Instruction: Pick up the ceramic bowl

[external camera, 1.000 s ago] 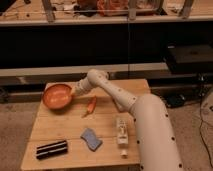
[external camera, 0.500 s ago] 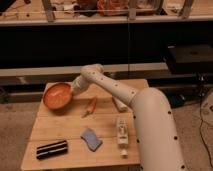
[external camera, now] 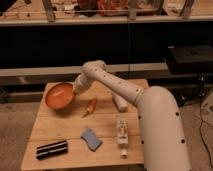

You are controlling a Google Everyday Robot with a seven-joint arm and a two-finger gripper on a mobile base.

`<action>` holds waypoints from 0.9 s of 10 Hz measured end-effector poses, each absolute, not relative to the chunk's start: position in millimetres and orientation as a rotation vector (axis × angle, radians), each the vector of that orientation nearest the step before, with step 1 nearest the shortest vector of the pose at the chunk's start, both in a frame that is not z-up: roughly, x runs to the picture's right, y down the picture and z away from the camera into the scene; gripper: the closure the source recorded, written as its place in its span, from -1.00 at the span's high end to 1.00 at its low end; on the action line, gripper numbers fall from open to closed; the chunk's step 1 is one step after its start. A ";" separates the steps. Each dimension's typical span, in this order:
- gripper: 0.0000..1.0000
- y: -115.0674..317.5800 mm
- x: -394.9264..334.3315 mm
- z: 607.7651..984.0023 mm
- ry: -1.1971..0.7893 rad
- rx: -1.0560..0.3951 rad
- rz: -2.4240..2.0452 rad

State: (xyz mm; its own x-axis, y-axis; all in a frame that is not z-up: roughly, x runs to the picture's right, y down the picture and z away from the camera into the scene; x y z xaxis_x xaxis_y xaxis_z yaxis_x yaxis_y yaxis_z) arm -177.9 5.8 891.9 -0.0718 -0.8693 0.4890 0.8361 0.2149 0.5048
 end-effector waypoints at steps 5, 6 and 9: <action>-1.00 4.4 -174.7 872.2 -0.856 0.067 -1.410; -1.00 4.7 -175.2 871.1 -0.857 0.065 -1.411; -1.00 6.4 -172.7 861.4 -0.852 0.067 -1.412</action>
State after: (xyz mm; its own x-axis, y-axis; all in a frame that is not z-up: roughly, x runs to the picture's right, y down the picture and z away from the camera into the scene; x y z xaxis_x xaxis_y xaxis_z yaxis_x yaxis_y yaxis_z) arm -172.7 6.4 861.4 -0.0781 -0.8752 0.4775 0.8302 0.2080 0.5172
